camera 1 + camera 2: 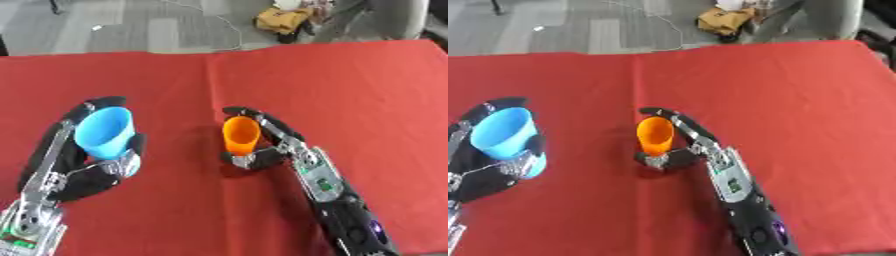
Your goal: Pour the contents of one cup into another cup.
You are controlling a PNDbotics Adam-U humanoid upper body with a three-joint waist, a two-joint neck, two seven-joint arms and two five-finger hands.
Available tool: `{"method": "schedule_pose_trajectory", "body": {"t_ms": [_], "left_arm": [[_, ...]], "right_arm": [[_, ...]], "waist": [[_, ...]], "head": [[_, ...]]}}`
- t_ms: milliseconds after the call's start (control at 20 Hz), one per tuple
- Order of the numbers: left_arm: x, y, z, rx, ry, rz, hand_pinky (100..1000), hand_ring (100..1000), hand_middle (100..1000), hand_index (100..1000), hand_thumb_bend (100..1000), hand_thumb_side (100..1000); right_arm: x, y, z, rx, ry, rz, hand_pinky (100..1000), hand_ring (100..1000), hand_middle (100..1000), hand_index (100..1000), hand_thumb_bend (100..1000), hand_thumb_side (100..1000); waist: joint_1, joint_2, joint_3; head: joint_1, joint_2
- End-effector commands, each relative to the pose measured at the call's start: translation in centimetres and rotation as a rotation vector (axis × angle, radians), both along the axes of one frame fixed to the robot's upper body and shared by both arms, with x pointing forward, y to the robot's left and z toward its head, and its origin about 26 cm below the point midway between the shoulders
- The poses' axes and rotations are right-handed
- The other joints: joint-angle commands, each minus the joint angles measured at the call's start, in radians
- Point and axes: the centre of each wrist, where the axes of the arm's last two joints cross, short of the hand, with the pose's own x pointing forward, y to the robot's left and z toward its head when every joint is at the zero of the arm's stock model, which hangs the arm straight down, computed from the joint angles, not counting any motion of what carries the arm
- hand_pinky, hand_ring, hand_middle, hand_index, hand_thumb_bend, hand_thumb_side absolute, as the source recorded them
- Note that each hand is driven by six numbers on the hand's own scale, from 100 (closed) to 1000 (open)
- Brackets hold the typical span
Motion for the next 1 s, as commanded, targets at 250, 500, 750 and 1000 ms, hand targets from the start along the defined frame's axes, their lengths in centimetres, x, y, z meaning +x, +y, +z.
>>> {"method": "schedule_pose_trajectory", "body": {"t_ms": [250, 500, 750, 1000], "left_arm": [[-0.3, -0.2, 0.9, -0.004, -0.031, -0.013, 469, 590, 600, 772, 100, 100], [-0.3, -0.1, 1.0, -0.006, -0.037, -0.011, 469, 590, 600, 771, 100, 100], [-0.3, 0.0, 1.4, -0.005, -0.046, -0.012, 468, 590, 598, 771, 100, 100], [-0.4, 0.7, 2.6, 0.028, -0.069, -0.038, 465, 589, 599, 771, 103, 100]], "right_arm": [[0.2, 0.9, -0.1, -0.031, -0.006, 0.019, 858, 772, 411, 839, 323, 100], [0.2, 0.9, 0.3, 0.001, -0.024, 0.000, 832, 706, 341, 768, 121, 100], [0.2, 0.6, 1.3, 0.047, -0.053, -0.025, 821, 681, 321, 749, 102, 100], [0.1, 1.3, 3.0, 0.068, -0.084, -0.006, 810, 661, 307, 736, 100, 100]], "waist": [[0.005, -0.025, 0.000], [0.009, -0.028, -0.001], [0.013, -0.032, -0.001], [0.021, -0.040, 0.000]], "head": [[-0.008, -0.003], [-0.009, -0.002], [-0.010, -0.001], [-0.015, -0.002]]}}
